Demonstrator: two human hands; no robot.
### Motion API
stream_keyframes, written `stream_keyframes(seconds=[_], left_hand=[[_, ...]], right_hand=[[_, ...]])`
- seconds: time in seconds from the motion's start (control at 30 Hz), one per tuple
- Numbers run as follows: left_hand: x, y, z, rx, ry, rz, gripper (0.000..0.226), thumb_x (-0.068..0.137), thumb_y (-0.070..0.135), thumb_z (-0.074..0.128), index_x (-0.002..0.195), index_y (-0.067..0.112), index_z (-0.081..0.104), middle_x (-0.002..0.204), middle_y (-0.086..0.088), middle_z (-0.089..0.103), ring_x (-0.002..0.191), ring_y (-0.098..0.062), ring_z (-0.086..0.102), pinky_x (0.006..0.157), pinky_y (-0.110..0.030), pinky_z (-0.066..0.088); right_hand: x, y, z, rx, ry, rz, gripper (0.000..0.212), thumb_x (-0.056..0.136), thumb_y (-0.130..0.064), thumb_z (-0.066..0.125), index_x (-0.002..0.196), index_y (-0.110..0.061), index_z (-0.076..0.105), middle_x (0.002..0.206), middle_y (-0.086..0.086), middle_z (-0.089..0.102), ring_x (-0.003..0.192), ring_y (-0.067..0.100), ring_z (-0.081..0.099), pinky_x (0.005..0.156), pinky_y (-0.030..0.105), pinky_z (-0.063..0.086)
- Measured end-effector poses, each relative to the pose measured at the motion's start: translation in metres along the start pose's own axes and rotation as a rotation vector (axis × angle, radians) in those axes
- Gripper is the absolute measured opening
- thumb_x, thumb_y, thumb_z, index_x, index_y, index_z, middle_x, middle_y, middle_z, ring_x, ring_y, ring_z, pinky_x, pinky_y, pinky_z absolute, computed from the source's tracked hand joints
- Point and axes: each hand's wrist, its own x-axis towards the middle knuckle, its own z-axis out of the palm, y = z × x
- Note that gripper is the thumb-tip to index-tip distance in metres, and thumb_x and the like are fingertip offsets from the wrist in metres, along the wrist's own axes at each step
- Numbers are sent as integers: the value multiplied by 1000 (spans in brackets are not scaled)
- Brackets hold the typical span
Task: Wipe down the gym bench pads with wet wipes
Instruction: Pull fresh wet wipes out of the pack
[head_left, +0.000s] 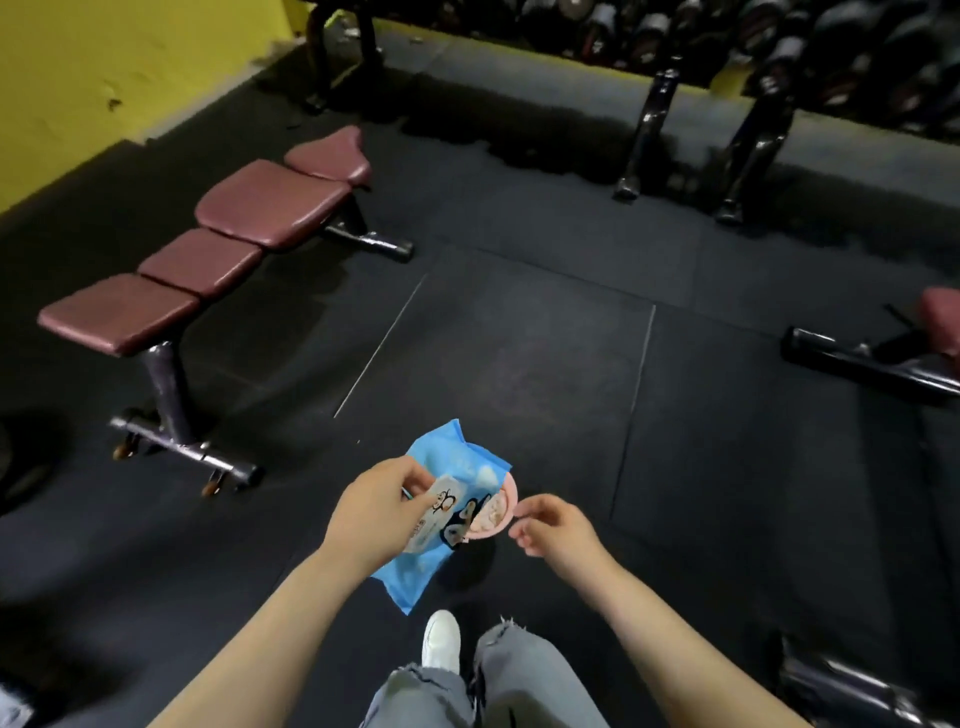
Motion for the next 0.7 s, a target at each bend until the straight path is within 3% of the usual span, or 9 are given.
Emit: stream_keyframes(seconds=[0.07,0.2,0.37,0.53,0.7], left_hand=[[10,18,1,-37,-39,63,11,82,31,71,77,34,63,81,16,66,73,-1,61,59,-16,42],[26,59,10,-119,-143,178,11,80,25,76,78,31,67,78,16,69,71,-1,63,60,-19,48],[39,114,37,-195,-291,253,10,84,17,74,79,25,69,82,13,73,75,-7,69,60,-22,55],[41,174,82,-273,-334,236,6,85,13,73,83,18,71,81,2,74,72,-7,71,53,-15,49],[28,236,144,-301,-358,221,5,87,14,72,84,17,70,82,-2,73,74,-13,73,57,-22,54]], right_hand=[[-11,-4,-1,67,-11,45,25,84,1,51,98,-11,67,88,10,72,73,13,65,68,24,55],[-31,-8,-10,254,30,7,15,90,-7,58,101,-10,67,94,6,74,82,14,67,81,29,58],[-52,-12,-47,376,201,-91,8,92,-10,62,97,-10,68,88,7,73,74,8,67,74,23,57],[-70,-3,-105,391,381,-68,5,86,-14,70,91,-13,69,86,3,74,79,15,71,74,33,61],[-78,21,-173,495,526,17,12,82,-15,75,87,-7,67,85,3,74,77,15,73,69,33,62]])
